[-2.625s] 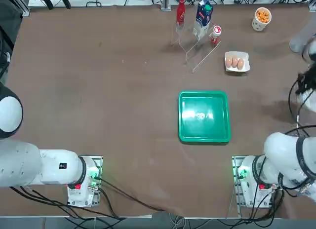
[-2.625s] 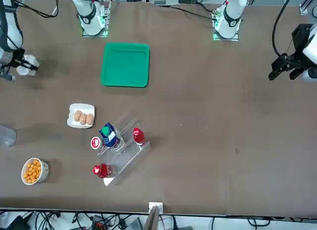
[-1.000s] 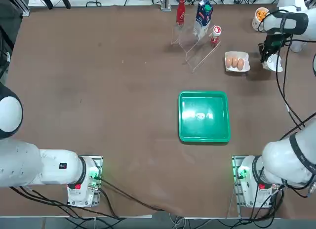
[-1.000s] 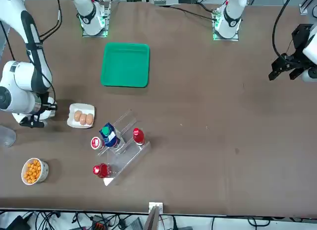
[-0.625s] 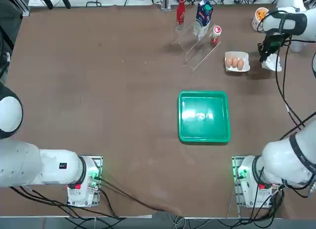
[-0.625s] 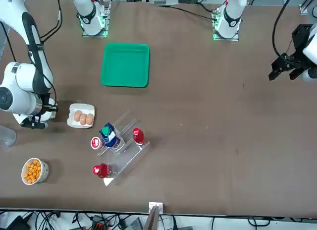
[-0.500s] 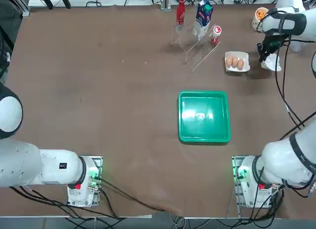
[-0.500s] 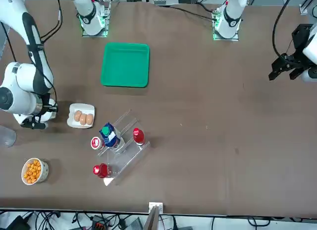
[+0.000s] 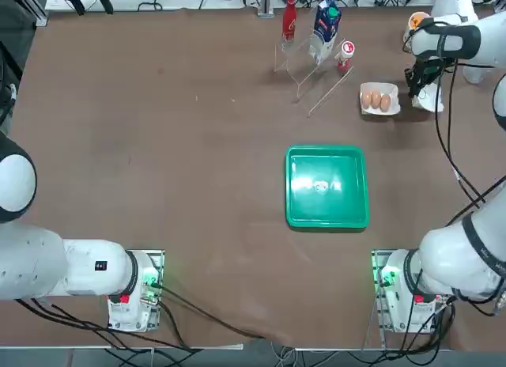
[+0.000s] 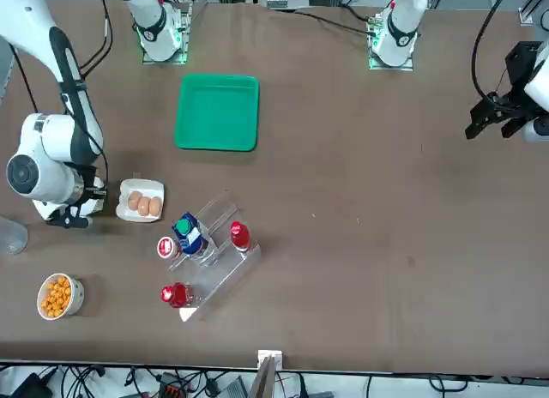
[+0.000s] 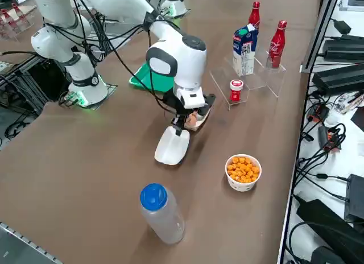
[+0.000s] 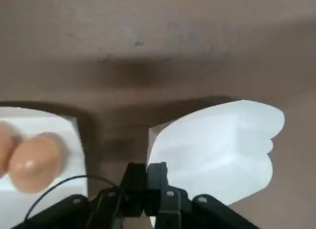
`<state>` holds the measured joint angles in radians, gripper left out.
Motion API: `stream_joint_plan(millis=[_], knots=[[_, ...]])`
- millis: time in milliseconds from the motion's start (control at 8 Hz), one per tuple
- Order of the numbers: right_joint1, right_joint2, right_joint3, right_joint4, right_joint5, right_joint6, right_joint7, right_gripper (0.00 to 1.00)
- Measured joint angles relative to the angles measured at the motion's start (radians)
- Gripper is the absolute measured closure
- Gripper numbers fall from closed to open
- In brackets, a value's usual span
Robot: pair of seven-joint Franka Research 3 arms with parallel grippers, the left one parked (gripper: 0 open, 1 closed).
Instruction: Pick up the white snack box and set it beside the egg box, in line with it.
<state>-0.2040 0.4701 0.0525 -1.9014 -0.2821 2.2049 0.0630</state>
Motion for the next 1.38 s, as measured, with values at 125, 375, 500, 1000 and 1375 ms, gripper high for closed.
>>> stream_joint_plan(millis=[125, 375, 500, 1000, 1375], knots=[[-0.001, 0.005, -0.005, 0.000, -0.027, 0.010, 0.007, 0.98], [-0.002, 0.022, -0.008, 0.000, -0.036, 0.023, 0.025, 0.98], [-0.002, 0.034, -0.008, 0.000, -0.036, 0.032, 0.033, 0.98], [-0.002, 0.051, -0.008, 0.001, -0.037, 0.046, 0.046, 0.82], [-0.001, 0.011, -0.004, 0.023, -0.030, 0.022, 0.050, 0.29]])
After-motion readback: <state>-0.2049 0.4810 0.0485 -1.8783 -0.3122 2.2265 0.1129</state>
